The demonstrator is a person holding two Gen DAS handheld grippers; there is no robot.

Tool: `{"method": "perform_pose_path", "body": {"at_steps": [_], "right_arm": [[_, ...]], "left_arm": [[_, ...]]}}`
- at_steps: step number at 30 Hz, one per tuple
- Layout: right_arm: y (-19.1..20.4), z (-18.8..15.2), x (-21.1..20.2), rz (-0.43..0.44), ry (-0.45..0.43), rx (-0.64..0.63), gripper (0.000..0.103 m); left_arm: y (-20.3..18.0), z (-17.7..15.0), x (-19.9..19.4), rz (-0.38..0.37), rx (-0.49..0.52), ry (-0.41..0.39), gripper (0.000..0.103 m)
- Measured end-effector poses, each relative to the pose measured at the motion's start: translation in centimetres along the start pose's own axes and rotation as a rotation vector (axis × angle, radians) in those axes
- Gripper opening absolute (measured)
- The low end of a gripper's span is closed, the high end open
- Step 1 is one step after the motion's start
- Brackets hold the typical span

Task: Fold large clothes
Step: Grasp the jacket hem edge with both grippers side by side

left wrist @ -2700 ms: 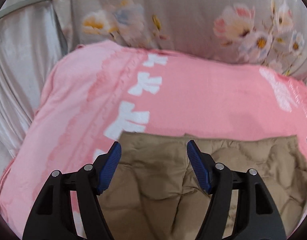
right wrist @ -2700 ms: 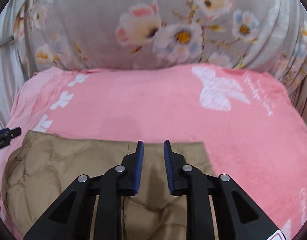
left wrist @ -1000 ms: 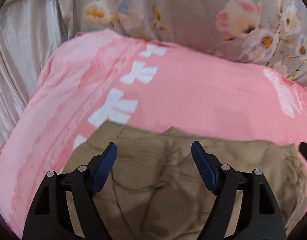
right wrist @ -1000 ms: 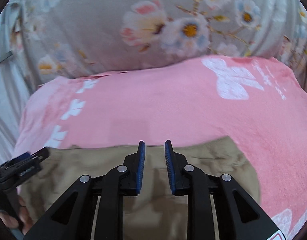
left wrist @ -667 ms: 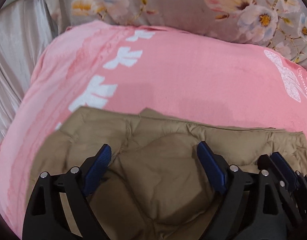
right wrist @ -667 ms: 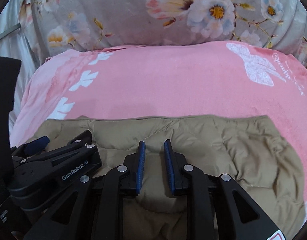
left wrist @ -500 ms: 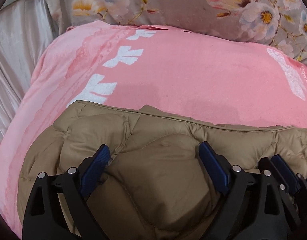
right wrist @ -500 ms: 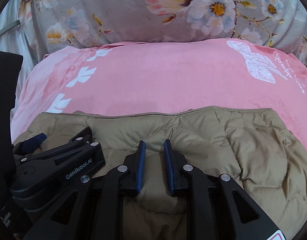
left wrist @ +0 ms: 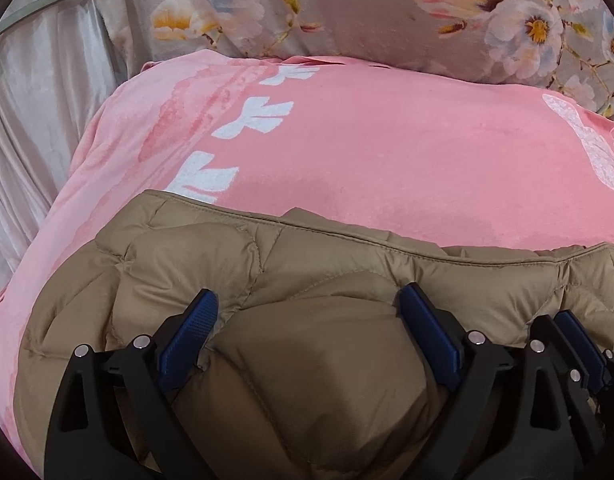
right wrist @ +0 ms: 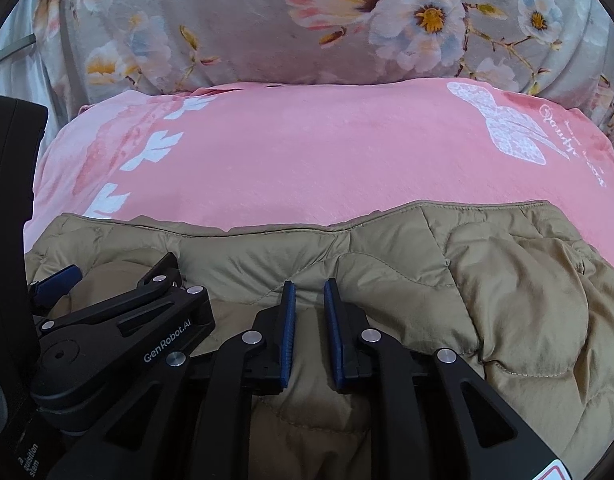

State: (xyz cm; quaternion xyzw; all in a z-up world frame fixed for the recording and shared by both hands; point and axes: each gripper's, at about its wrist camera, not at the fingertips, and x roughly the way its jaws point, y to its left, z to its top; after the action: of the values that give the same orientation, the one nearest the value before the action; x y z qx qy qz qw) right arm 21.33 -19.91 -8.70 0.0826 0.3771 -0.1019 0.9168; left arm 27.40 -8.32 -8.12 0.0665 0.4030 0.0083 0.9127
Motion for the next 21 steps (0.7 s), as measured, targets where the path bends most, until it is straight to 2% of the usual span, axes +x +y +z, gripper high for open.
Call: {"method": "perform_pose_path", "body": {"at_steps": [16,19,21], "right_arm": [[-0.3,0.0,0.1,0.002,0.001,-0.002,0.015],[-0.5,0.2,0.2,0.017,0.016,-0.006,0.016],[-1.1,0.4,-0.6,0.057,0.039,0.004,0.016]], "left_arm": [[0.2,-0.1,0.2,-0.007,-0.011,-0.005,0.092],[1.8,-0.3,-0.7,-0.099,-0.045,0.019,0.092],[5.0,-1.3,-3.4,-0.206,-0.109,0.035,0.092]]}}
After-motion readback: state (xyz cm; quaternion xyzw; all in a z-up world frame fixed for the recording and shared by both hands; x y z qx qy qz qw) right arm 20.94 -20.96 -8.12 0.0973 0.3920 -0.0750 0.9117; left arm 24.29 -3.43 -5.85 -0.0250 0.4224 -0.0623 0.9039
